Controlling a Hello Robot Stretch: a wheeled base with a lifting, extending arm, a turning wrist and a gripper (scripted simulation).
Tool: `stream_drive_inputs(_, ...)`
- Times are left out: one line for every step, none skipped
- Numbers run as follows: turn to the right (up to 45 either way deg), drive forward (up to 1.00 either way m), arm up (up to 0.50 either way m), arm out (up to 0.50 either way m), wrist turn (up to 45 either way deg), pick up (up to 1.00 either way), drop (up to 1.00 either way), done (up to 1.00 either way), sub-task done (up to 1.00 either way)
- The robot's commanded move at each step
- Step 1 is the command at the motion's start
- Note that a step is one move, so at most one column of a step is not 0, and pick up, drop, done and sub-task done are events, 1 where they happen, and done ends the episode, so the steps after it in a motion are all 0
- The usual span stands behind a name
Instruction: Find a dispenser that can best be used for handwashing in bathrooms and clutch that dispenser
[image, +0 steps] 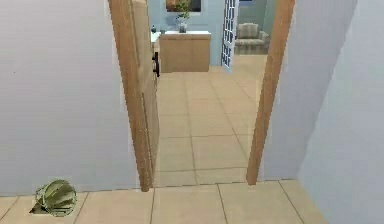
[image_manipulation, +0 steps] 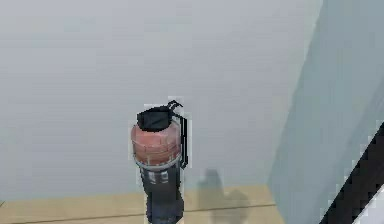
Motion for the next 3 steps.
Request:
stream_drive_inputs(0.0, 1.00, 0.00, 0.00, 0.0, 0.00, 0.00, 0.00, 0.00)
stream_drive_inputs(-3.0, 0.00, 0.00, 0.00, 0.0, 0.00, 0.00, 0.00, 0.00)
stream_drive_inputs(0.0, 1.00, 0.00, 0.00, 0.0, 0.00, 0.00, 0.00, 0.00)
